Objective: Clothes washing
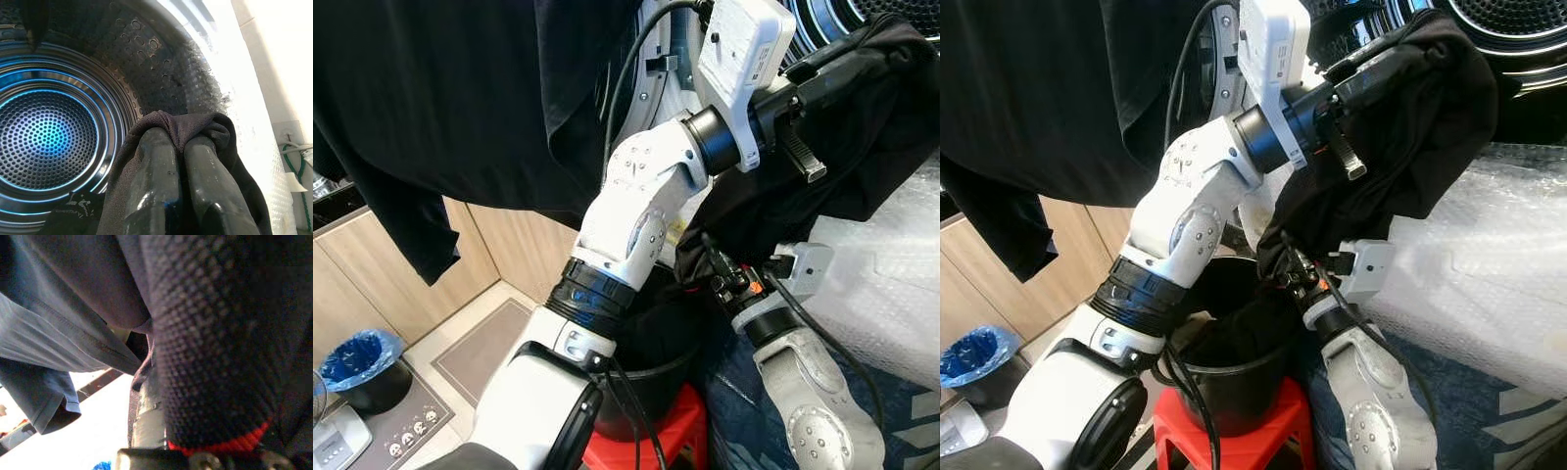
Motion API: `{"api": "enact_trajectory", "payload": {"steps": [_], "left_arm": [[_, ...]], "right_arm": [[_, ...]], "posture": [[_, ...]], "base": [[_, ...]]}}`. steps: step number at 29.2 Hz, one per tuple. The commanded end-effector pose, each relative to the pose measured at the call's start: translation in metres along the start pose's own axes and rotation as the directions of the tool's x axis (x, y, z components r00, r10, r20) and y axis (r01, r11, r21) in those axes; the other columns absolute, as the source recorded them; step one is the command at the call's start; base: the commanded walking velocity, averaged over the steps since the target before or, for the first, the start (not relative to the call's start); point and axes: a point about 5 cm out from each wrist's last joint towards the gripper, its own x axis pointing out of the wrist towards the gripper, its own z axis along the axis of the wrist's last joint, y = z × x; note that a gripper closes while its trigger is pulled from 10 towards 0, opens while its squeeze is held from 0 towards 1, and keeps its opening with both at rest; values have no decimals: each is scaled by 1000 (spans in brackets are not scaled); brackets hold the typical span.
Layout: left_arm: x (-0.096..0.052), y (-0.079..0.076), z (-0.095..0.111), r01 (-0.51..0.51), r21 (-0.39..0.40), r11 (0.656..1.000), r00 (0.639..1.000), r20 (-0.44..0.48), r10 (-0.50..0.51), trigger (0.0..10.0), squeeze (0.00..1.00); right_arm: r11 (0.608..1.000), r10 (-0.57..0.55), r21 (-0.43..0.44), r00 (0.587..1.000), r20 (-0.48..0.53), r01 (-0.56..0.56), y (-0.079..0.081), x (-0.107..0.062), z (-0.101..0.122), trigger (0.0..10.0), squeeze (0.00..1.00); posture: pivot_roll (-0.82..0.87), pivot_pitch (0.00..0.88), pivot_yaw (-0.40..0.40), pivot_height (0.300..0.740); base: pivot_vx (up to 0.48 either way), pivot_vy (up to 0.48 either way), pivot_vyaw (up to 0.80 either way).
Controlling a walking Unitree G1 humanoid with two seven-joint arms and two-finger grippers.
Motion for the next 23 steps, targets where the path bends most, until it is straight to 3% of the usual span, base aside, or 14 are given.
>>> {"api": "enact_trajectory", "payload": {"steps": [1,2,4,5,12,20,23], "left_arm": [[-3,1,9,-6,18,1000,1000,26,6,10000,0],[-7,2,7,-17,-3,1000,1000,18,17,10000,110],[-8,2,7,-20,-9,1000,1000,16,21,10000,110],[-10,3,6,-29,-22,999,999,14,30,10000,1000],[-26,6,4,-75,-77,994,997,-2,75,10000,1000],[-43,7,3,-104,-118,988,995,-23,102,10000,1000],[-62,5,1,-118,-157,980,992,-53,111,10000,1000]], "right_arm": [[1000,0,28,1000,-17,1,-2,0,-4,0,0],[1000,-5,30,1000,-18,6,-3,-1,-3,0,0],[1000,-7,30,1000,-18,7,-4,-1,-3,0,0],[999,2,36,1000,-19,-1,-4,-1,-3,0,0],[992,35,121,999,-36,-30,-6,0,-1,0,0],[991,56,123,998,-24,-52,-9,-2,0,0,0],[989,76,129,997,-13,-74,-11,-4,3,0,0]], "posture": [[-113,0,90,740],[-110,0,86,740],[-109,0,85,740],[-107,0,82,740],[-93,0,65,740],[-92,0,58,740],[-91,0,55,740]], "base": [[0,0,0],[0,0,0],[0,0,0],[0,0,0],[0,0,0],[0,0,0],[0,0,0]]}}
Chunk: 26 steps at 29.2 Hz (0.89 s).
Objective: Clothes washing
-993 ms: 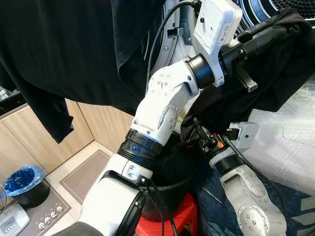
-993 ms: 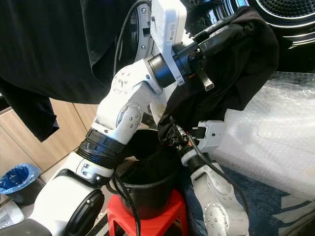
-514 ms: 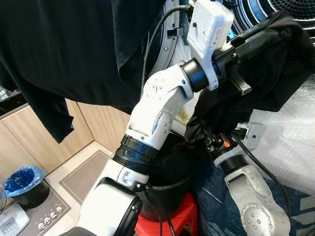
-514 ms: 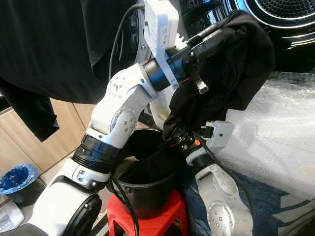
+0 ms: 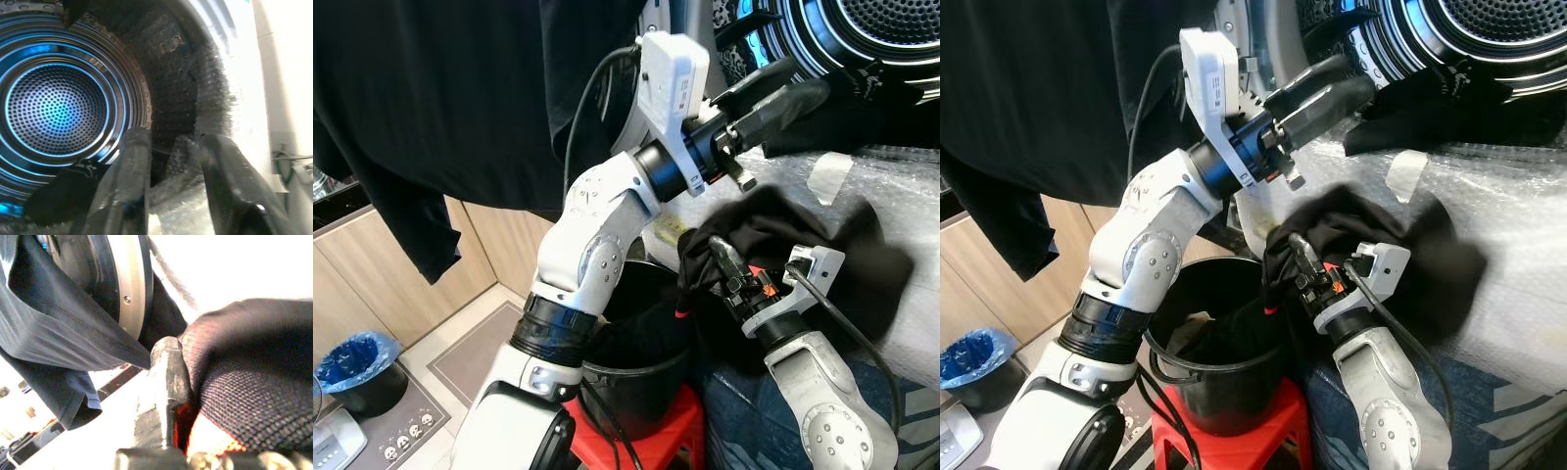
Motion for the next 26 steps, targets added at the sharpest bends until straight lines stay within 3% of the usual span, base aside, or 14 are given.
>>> {"api": "enact_trajectory", "payload": {"steps": [1,5,13,17,18,19,20,21,26], "left_arm": [[-7,0,6,5,0,1000,1000,7,-5,10000,1000],[-25,0,6,-6,-32,999,1000,-9,6,10000,1000],[-34,-7,10,2,-67,998,1000,-15,-3,10000,1000],[-62,-12,-2,62,-27,998,987,-146,-66,10000,1000],[-71,-14,-6,86,-23,996,977,-193,-89,10000,0],[-80,-17,-10,117,-21,993,965,-236,-119,10000,0],[-89,-19,-12,145,-15,989,952,-272,-144,10000,0],[-102,-23,-15,181,-3,983,934,-314,-173,10000,0],[-117,-24,-19,175,-31,984,917,-358,-174,10000,0]], "right_arm": [[1000,29,11,1000,11,-29,2,1,3,0,0],[998,68,1,997,31,-68,-1,-2,9,0,0],[995,97,-8,994,40,-97,-3,-3,14,0,0],[987,144,-83,985,97,-136,-14,-9,41,0,0],[981,178,-97,978,106,-168,-13,-11,48,4941,0],[972,219,-111,969,116,-207,-12,-13,55,9255,0],[963,254,-126,960,118,-239,-11,-15,61,10000,0],[946,307,-148,946,108,-290,-8,-18,70,10000,0],[910,389,-178,919,64,-374,-3,-22,80,10000,0]], "posture": [[-91,0,55,740],[-84,0,50,740],[-79,0,46,740],[-73,0,48,740],[-74,0,51,740],[-75,0,52,740],[-74,0,51,740],[-74,0,52,740],[-73,0,48,740]], "base": [[0,0,0],[0,0,0],[0,0,0],[0,0,0],[0,0,0],[0,0,0],[0,0,0],[0,0,0],[0,0,0]]}}
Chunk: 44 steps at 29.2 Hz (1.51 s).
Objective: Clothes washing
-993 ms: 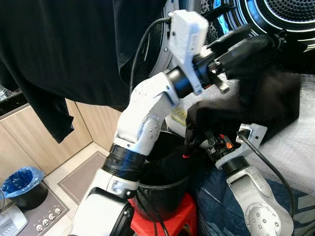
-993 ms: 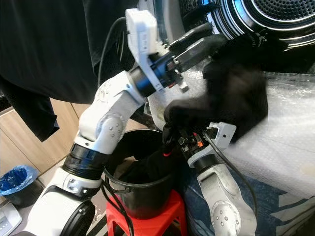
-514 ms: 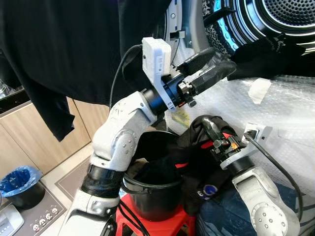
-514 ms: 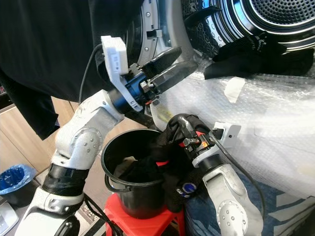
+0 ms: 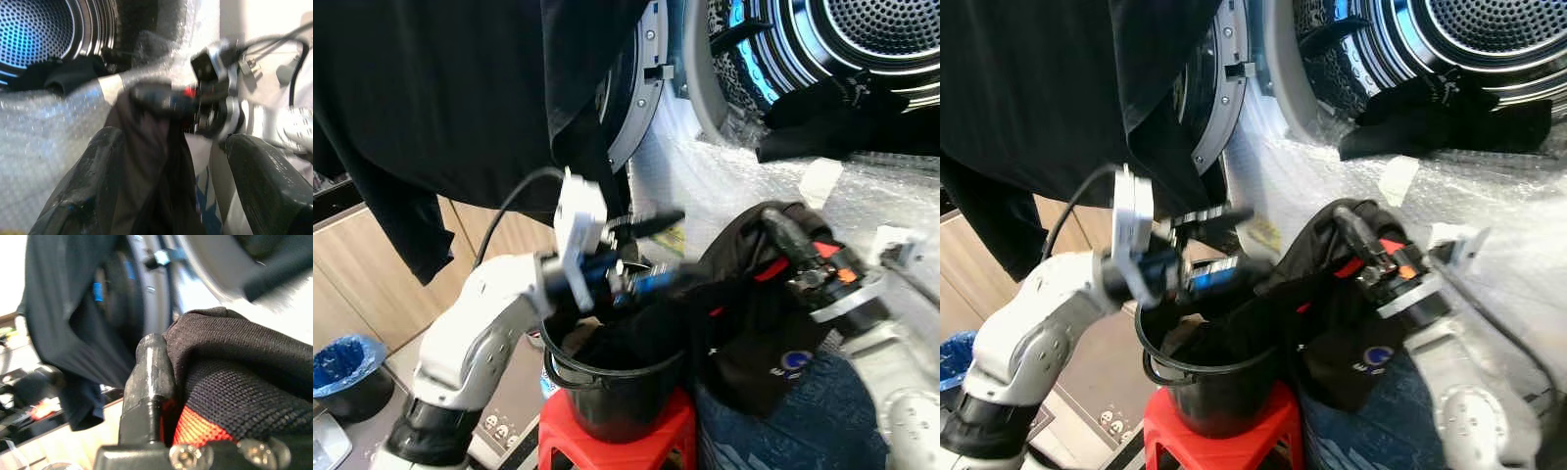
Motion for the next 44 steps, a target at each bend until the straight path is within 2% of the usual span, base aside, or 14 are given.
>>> {"api": "enact_trajectory", "payload": {"steps": [1,8,13,17,23,27,28,33,34,35,37,39,41,44], "left_arm": [[-5,-5,1,25,19,1000,999,-33,-24,10000,0],[-21,-13,-16,14,17,1000,994,-111,-12,10000,0],[-24,-24,-34,-5,-17,1000,987,-160,2,10000,0],[-23,-31,-39,-14,-49,999,986,-164,6,10000,0],[-24,-38,-44,-29,-50,998,985,-173,20,10000,0],[-26,-53,-52,-87,-87,992,979,-192,69,10000,0],[-27,-62,-53,-89,-103,991,979,-192,68,10000,0],[-28,-70,-54,-99,-131,986,978,-196,72,10000,0],[-28,-75,-54,-119,-146,982,977,-196,89,10000,0],[-28,-75,-54,-119,-146,982,977,-196,89,10000,0],[-28,-88,-55,-160,-179,971,973,-195,125,10000,0],[-28,-90,-55,-166,-187,968,972,-197,129,10000,0],[-29,-97,-55,-185,-207,961,968,-206,142,10000,0],[-30,-100,-55,-191,-216,958,966,-213,145,10000,0]], "right_arm": [[991,130,-40,991,2,-130,12,5,16,10000,0],[948,308,-61,949,-61,-312,14,7,42,10000,0],[874,466,-116,881,-78,-472,16,14,78,10000,0],[838,515,-150,851,-105,-525,15,23,95,10000,0],[827,521,-177,846,-113,-534,13,35,109,10000,0],[799,546,-211,826,-141,-564,5,50,131,10000,0],[776,565,-224,808,-167,-589,3,55,136,10000,0],[755,582,-228,788,-199,-615,1,59,141,10000,0],[759,574,-234,794,-199,-607,-4,70,147,10000,0],[759,574,-234,794,-199,-607,-4,70,147,10000,0],[790,528,-237,823,-208,-566,-12,92,158,10000,0],[810,501,-231,841,-205,-539,-15,97,160,10000,0],[885,363,-241,914,-180,-399,-24,115,164,10000,0],[918,265,-259,951,-161,-299,-29,123,165,10000,0]], "posture": [[-71,0,46,740],[-65,0,32,740],[-60,0,19,740],[-56,0,13,740],[-54,0,9,740],[-36,31,-8,740],[-31,41,-13,740],[-26,49,-20,740],[-5,92,-46,740],[-5,92,-46,740],[0,109,-55,740],[3,120,-60,740],[10,139,-72,740],[13,146,-78,740]], "base": [[0,0,0],[0,0,0],[0,0,0],[0,0,0],[0,0,0],[0,0,0],[0,0,0],[0,0,0],[0,0,0],[0,0,0],[0,0,0],[0,0,0],[0,0,0],[0,0,0]]}}
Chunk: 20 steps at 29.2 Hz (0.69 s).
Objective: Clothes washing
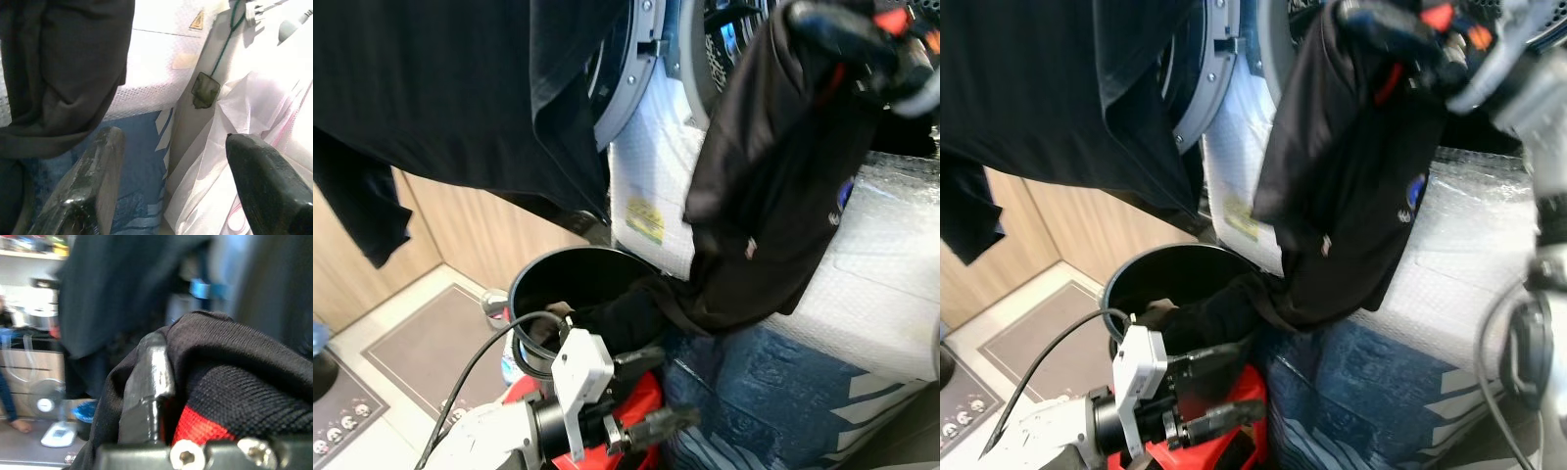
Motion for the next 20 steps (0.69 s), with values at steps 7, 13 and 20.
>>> {"api": "enact_trajectory", "payload": {"steps": [7,13,20], "left_arm": [[-3,-9,2,-21,-26,999,1000,-1,21,10000,0],[-2,-10,1,-29,-29,999,1000,-3,29,10000,0],[-1,-11,0,-39,-31,999,999,0,39,10000,0]], "right_arm": [[881,-470,-61,882,-11,469,-26,15,7,10000,0],[637,-761,-91,644,84,765,-40,6,27,10000,0],[436,-848,93,374,376,895,-34,-8,88,10000,0]], "posture": [[19,143,-88,740],[23,125,-102,740],[29,114,-118,740]], "base": [[0,0,0],[0,0,0],[0,0,0]]}}
